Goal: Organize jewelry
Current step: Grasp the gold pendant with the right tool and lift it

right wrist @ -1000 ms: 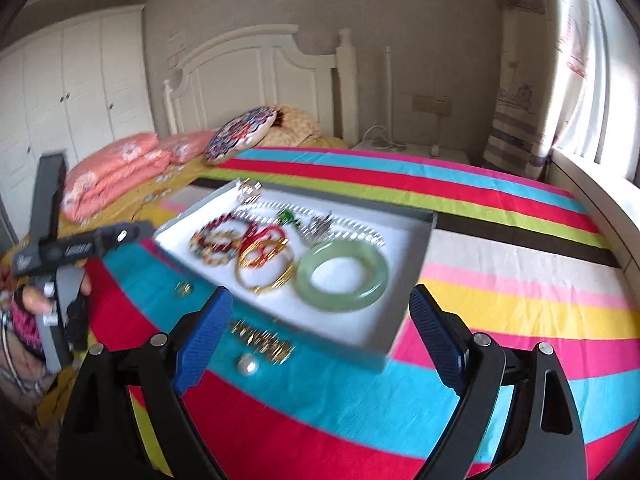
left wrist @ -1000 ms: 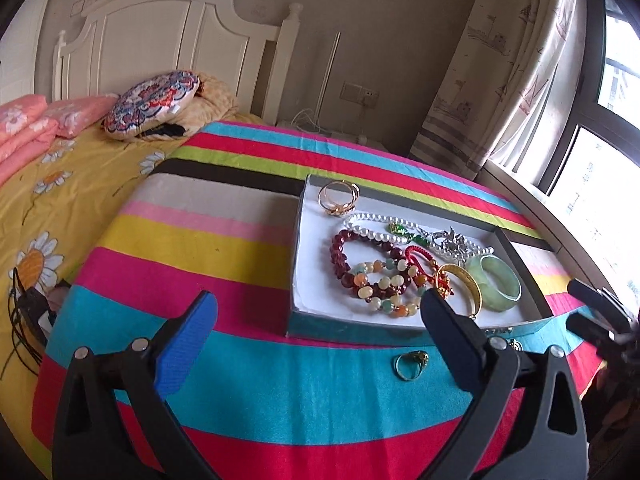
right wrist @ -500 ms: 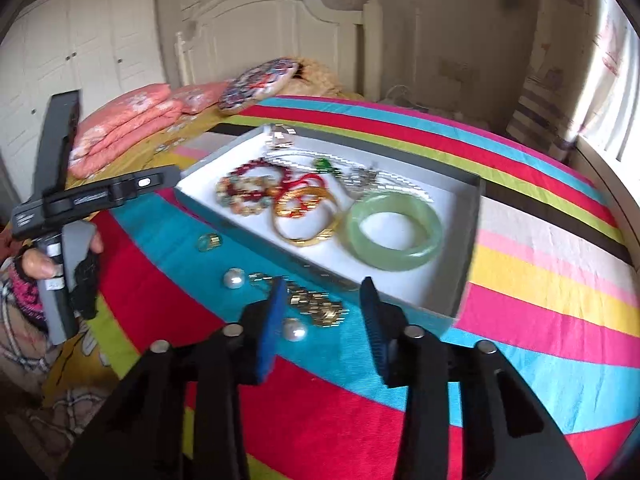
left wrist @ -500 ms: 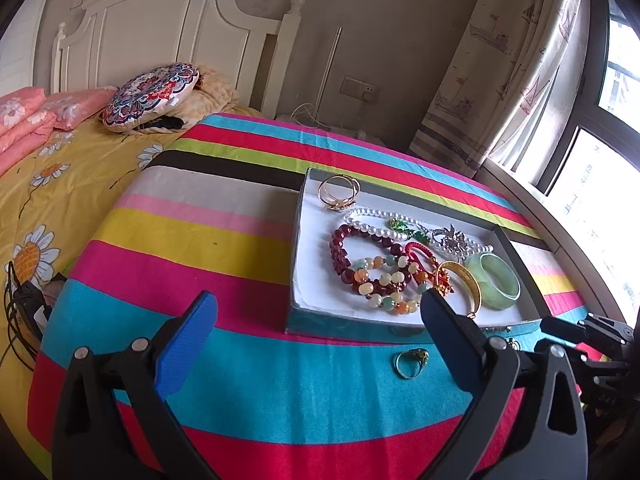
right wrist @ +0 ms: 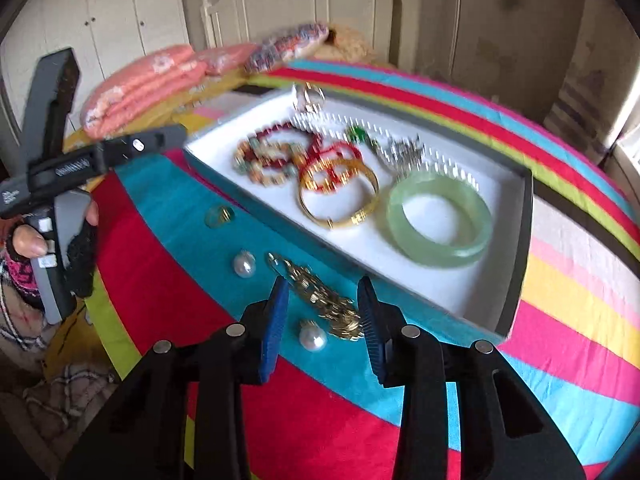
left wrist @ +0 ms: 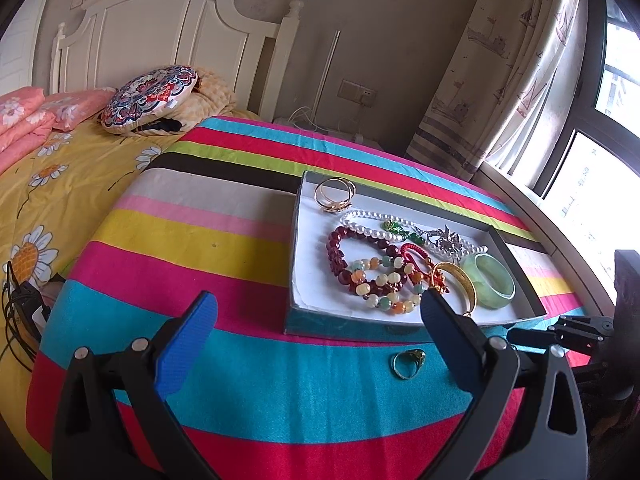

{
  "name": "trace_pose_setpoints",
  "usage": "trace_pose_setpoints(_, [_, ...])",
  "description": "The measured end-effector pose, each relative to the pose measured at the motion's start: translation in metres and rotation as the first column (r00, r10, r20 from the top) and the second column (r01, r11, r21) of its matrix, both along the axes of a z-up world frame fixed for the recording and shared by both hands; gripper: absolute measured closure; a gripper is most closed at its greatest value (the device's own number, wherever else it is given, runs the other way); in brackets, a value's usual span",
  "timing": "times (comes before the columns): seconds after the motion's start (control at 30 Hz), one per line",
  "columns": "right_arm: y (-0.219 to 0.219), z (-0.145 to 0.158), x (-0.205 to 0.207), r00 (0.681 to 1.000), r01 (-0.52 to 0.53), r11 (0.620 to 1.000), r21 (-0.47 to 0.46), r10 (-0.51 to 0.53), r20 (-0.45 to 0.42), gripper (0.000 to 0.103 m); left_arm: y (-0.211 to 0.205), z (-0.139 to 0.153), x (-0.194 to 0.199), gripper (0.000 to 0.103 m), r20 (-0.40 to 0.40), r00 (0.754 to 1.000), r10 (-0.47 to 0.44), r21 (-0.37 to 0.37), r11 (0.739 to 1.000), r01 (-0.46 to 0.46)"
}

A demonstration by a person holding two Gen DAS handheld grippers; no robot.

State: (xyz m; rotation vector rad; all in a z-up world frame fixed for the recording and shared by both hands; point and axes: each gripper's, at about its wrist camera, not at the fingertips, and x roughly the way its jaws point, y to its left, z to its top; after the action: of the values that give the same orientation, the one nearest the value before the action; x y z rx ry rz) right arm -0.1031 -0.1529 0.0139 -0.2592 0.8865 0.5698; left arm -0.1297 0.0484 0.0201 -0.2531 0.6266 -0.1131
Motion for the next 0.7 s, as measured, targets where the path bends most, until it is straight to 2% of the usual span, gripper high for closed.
trace_pose_setpoints(0.13, [-0.006, -0.002, -0.007, 0.998, -0.041, 0.999, 0.008, 0.042, -0.053, 0.067, 0.000, 0.000, 0.000, 0.002, 0.000, 1.000, -0.001, -0.001, 1.000, 0.001])
trace_pose_setpoints(0.3, [-0.006, 0.002, -0.009, 0.999, -0.039, 0.999, -0.010, 0.039, -0.026, 0.067, -0.001, 0.000, -0.001, 0.002, -0.002, 1.000, 0.000, 0.001, 1.000, 0.000])
trace_pose_setpoints(0.47, [0.008, -0.006, 0.000, 0.997, -0.069, 0.995, -0.074, 0.067, -0.028, 0.066, -0.001, 0.000, 0.000, 0.002, -0.008, 1.000, -0.003, 0.000, 1.000, 0.003])
trace_pose_setpoints(0.53, [0.011, -0.006, 0.000, 0.997, -0.078, 0.993, -0.087, 0.077, -0.023, 0.069, -0.001, 0.000, 0.000, 0.002, -0.012, 1.000, -0.008, -0.002, 1.000, 0.008])
trace_pose_setpoints(0.57, [0.011, -0.006, -0.001, 0.996, -0.084, 0.992, -0.091, 0.083, -0.021, 0.079, -0.002, 0.000, 0.001, 0.002, -0.015, 1.000, -0.018, -0.004, 1.000, 0.018])
trace_pose_setpoints(0.6, [0.011, -0.006, -0.002, 0.996, -0.090, 0.992, -0.093, 0.089, -0.018, 0.085, -0.003, 0.000, 0.002, 0.002, -0.019, 1.000, -0.025, -0.005, 1.000, 0.025])
trace_pose_setpoints(0.7, [0.005, -0.002, -0.005, 0.996, -0.088, 0.993, -0.081, 0.088, 0.004, 0.085, -0.008, 0.002, 0.001, 0.002, -0.023, 0.998, -0.053, 0.010, 0.999, 0.053])
